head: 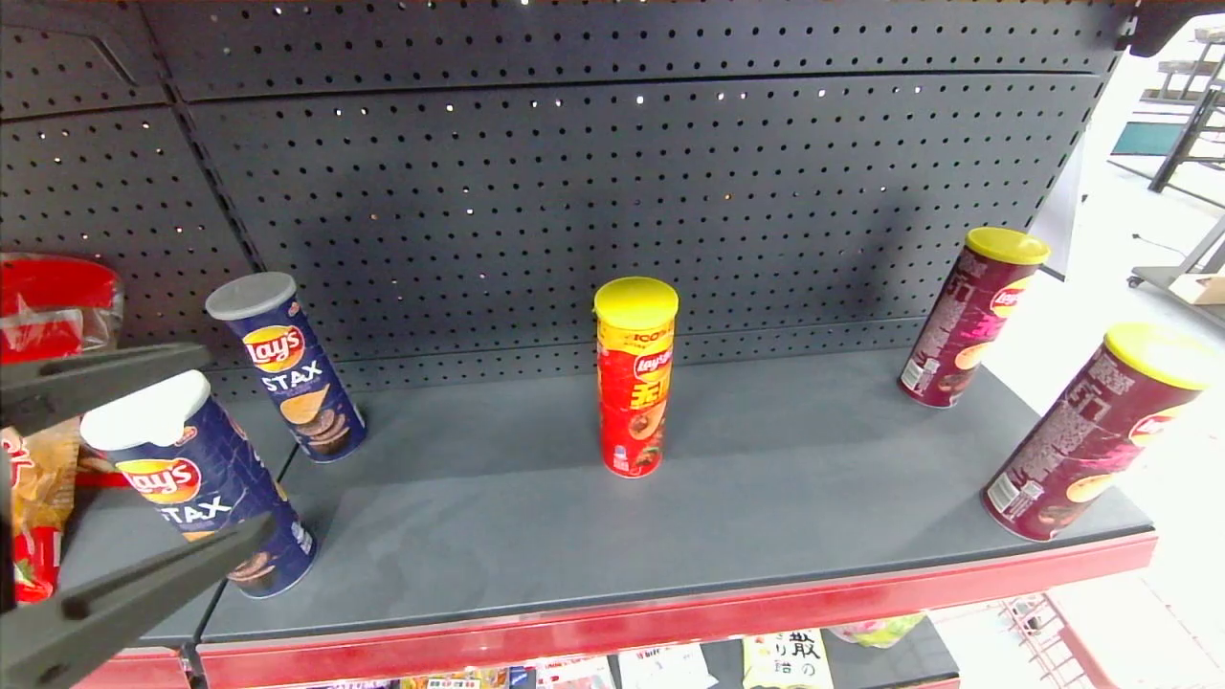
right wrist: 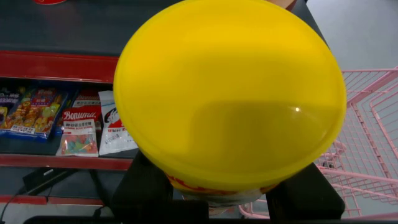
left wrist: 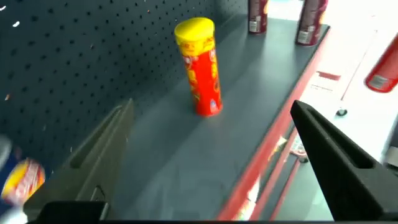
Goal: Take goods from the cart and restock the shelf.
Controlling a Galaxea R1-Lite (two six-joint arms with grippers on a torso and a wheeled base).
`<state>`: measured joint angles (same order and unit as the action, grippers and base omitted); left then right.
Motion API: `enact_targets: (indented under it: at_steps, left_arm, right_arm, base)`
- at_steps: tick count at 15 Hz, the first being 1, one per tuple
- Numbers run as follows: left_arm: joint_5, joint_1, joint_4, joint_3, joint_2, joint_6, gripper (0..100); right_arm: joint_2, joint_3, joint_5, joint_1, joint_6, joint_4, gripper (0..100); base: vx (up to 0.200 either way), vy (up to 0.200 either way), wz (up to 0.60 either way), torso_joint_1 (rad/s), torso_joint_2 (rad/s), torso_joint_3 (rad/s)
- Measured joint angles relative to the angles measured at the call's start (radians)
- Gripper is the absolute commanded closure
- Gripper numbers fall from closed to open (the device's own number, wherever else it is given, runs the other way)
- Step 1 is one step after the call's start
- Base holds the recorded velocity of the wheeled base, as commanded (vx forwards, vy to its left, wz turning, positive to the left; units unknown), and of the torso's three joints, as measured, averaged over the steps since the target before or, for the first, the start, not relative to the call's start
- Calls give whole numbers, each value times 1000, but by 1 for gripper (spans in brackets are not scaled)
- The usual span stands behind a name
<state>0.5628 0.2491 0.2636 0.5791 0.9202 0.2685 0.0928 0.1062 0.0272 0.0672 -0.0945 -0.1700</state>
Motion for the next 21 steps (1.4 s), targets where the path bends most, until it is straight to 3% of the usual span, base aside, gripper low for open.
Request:
enact_targets:
  at_steps: [2,5,7,11,15,21]
  left_arm:
    - [-86,106,87,17,128,7,0]
    - [-253,242,113,76,259,0,0]
    - [-324,285,116,127,349,-15,0]
    - [-346,321,118,237,513,-21,0]
    - [-355,353,127,261,629,-14,0]
    - [-403,373,216,336,791,-13,0]
  right_arm:
    - [0,0,-1,0,0,0,100]
    - [0,0,-1,0,0,0,100]
    - [0,0,-1,0,0,0,100]
    - [0,0,-2,0,0,0,100]
    - [0,0,-1,0,1,0,100]
    - [-1,0,-2,0,3,0,100]
  base:
    - [0,0,0,0,0,0]
    - [0,0,0,0,0,0]
    - [0,0,0,0,0,0]
    - [0,0,0,0,0,0]
    - [0,0,0,0,0,0]
    - [0,0,0,0,0,0]
